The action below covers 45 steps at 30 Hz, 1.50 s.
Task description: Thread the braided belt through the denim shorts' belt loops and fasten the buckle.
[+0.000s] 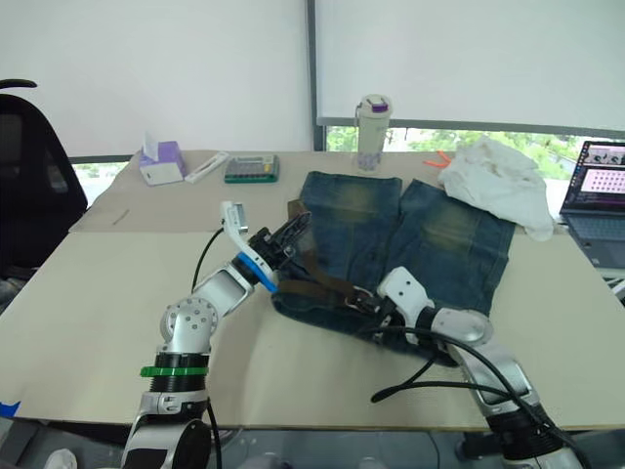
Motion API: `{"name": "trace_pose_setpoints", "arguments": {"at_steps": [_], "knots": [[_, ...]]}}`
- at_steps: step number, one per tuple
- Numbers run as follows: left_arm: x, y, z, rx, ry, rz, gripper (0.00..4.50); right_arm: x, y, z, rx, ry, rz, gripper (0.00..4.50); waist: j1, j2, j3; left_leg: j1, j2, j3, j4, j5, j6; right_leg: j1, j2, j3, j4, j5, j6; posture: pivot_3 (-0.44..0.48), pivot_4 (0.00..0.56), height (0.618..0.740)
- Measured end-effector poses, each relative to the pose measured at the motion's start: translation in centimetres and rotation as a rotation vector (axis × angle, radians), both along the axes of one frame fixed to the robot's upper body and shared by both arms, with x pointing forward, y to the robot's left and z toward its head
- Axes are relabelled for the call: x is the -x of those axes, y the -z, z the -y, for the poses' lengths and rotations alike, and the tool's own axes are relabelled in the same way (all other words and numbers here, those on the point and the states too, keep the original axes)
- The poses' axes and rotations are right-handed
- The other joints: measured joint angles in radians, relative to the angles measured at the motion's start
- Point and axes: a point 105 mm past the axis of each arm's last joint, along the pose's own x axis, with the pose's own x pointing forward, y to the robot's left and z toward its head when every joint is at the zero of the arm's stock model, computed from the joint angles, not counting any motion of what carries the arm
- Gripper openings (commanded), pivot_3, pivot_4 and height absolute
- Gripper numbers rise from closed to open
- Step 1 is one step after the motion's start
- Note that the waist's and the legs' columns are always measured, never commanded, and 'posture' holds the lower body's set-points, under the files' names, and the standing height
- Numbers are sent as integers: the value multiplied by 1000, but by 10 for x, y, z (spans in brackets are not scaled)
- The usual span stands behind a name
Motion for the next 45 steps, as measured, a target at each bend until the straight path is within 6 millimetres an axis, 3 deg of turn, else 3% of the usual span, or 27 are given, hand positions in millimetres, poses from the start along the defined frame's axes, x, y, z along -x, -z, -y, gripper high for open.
{"name": "trace_pose_setpoints", "arguments": {"at_steps": [9,17,23,32,45], "knots": [[-1,7,-3,-46,-22,-5,0,0,-1,4,3,-10,25,57,0,-1,-1,0,0,0,0,0,0,1,0,0,1,0,0,0,150,740],[-9,47,-10,-255,-108,-40,0,0,-15,22,33,-30,54,57,4,-1,0,-1,0,0,0,0,0,0,-1,0,0,0,0,0,150,740],[-10,45,-10,-287,-124,2,0,-1,-11,22,32,-45,26,57,4,-1,0,-1,0,0,0,0,0,0,-1,0,0,0,0,0,150,740],[-12,48,-15,-337,-164,21,0,-8,-22,4,-41,-90,48,57,3,-1,-1,-2,0,0,0,0,0,-1,-2,0,1,0,0,0,150,740],[-12,53,-26,-512,-245,160,0,-23,-15,-3,-105,-189,-64,57,-1,0,-1,-1,0,0,-1,0,0,-1,-2,0,1,0,0,0,150,740]]}}
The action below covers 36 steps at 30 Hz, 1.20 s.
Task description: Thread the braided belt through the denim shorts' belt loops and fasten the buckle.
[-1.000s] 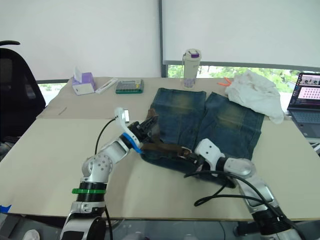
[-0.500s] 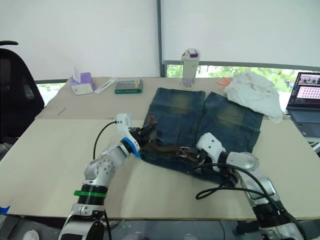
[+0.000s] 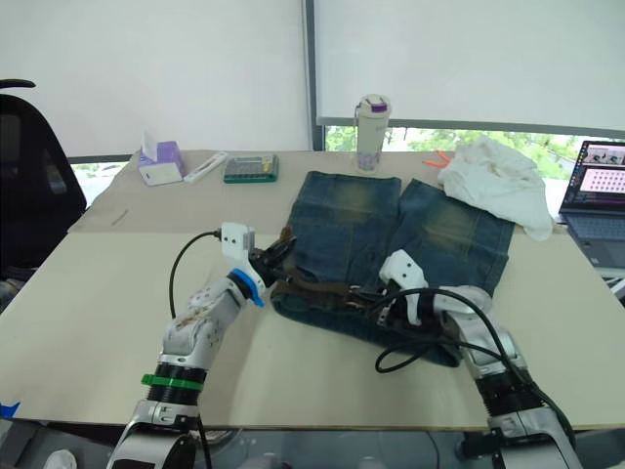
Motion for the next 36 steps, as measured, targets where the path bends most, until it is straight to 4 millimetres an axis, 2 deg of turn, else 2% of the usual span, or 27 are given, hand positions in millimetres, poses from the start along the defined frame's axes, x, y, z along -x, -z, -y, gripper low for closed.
{"name": "trace_pose_setpoints", "arguments": {"at_steps": [6,10,14,19,25,36], "knots": [[7,7,-3,-44,0,19,0,-1,9,1,32,-50,-42,57,-4,0,0,0,0,0,0,0,0,0,-1,0,0,0,0,0,150,740],[9,10,-11,-214,-31,111,0,1,10,0,37,-85,-63,57,-6,0,0,0,0,0,-1,0,0,0,-2,-1,0,0,0,0,150,740],[9,10,-9,-218,-43,126,0,0,9,-1,39,-94,-71,57,-6,0,0,0,-1,0,-1,0,0,0,-4,-1,0,0,0,0,150,740],[9,9,-9,-227,-45,139,0,-2,0,-6,-78,-95,-76,57,-6,0,0,0,-1,0,-1,0,0,-1,-5,-1,1,0,0,0,150,740],[9,12,-9,-231,-42,133,0,-8,-11,-5,-90,-89,-44,57,-6,0,0,0,-1,0,-1,0,0,-1,-5,-2,1,0,0,0,150,740],[9,13,-8,-226,-40,130,0,-12,12,5,34,-61,-50,57,-6,1,0,0,-1,0,-1,0,0,-1,-5,-2,1,0,0,0,150,740]]}}
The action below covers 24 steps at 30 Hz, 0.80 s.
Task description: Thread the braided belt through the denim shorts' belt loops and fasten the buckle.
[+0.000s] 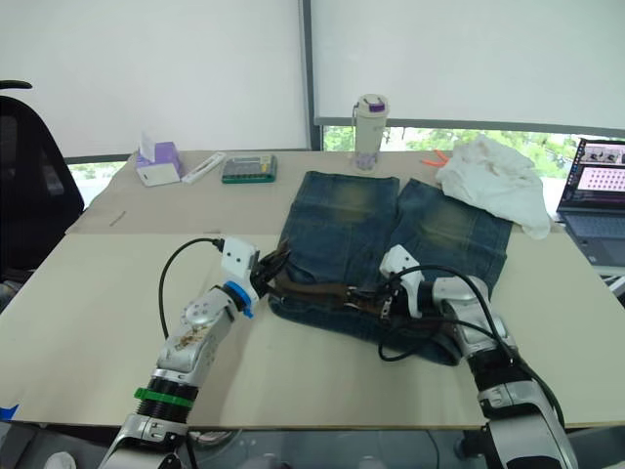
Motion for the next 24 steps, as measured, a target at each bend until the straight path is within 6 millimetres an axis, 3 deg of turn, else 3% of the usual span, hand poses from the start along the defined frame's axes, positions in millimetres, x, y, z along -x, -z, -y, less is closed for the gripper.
{"name": "trace_pose_setpoints", "arguments": {"at_steps": [24], "knots": [[0,0,3,-7,2,4,0,3,8,-2,99,-67,36,57,-1,0,-2,2,0,0,0,0,0,2,0,0,0,0,0,0,150,740]]}}
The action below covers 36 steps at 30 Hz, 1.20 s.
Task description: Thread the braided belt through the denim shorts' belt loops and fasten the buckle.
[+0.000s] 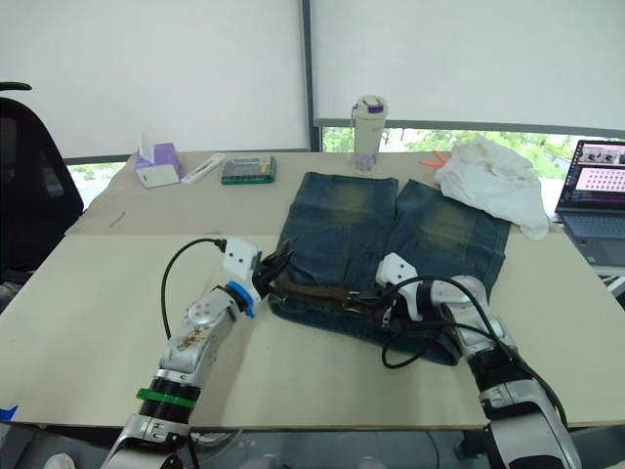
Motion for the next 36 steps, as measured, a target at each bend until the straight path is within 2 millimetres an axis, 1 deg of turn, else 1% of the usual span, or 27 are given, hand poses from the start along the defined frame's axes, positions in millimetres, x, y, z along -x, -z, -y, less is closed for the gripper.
{"name": "trace_pose_setpoints", "arguments": {"at_steps": [7,10,14,18,21,24,26,30,33,36], "knots": [[0,0,1,-6,10,4,0,-1,2,-2,52,-11,-11,57,-2,-1,-3,1,0,0,0,0,0,1,0,0,0,0,0,0,150,740],[-2,-2,5,-9,24,13,0,-1,3,-2,92,-16,-23,57,0,-2,-5,2,0,0,0,0,0,1,0,0,0,0,0,0,150,740],[-5,-14,14,1,52,50,0,0,7,-3,118,-4,-63,57,0,-7,-10,2,0,0,-1,0,0,1,-1,0,-1,0,0,0,150,740],[-5,-20,27,11,97,66,0,0,7,-3,132,14,-83,57,1,-8,-13,2,0,0,-1,0,0,1,-4,-1,-1,0,0,0,150,740],[-6,-34,41,40,141,95,0,0,8,-5,141,31,-85,57,0,-10,-14,1,0,0,-1,0,0,1,-4,-1,-2,0,0,0,150,740],[-4,-59,59,123,210,133,0,-1,8,-7,152,50,-82,57,-2,-11,-15,2,0,0,-1,0,0,2,-5,-1,-2,0,0,0,150,740],[1,-80,72,209,274,145,0,-2,8,-9,162,62,-74,57,-4,-11,-16,2,0,0,-1,-1,0,2,-4,-1,-2,0,0,0,150,740],[14,-90,90,381,402,37,0,-1,9,-14,156,79,-65,57,-12,-11,-16,2,1,0,-1,-1,0,2,0,-1,-1,0,0,0,150,740],[17,-100,86,554,447,-41,0,-1,9,-17,149,92,-56,57,-18,-11,-16,2,1,0,-1,-1,0,2,0,0,-1,0,0,0,150,740],[16,-105,76,695,465,-115,0,-1,10,-19,142,102,-43,57,-22,-11,-16,2,1,0,-1,-1,0,2,1,-1,-1,0,0,0,150,740]]}}
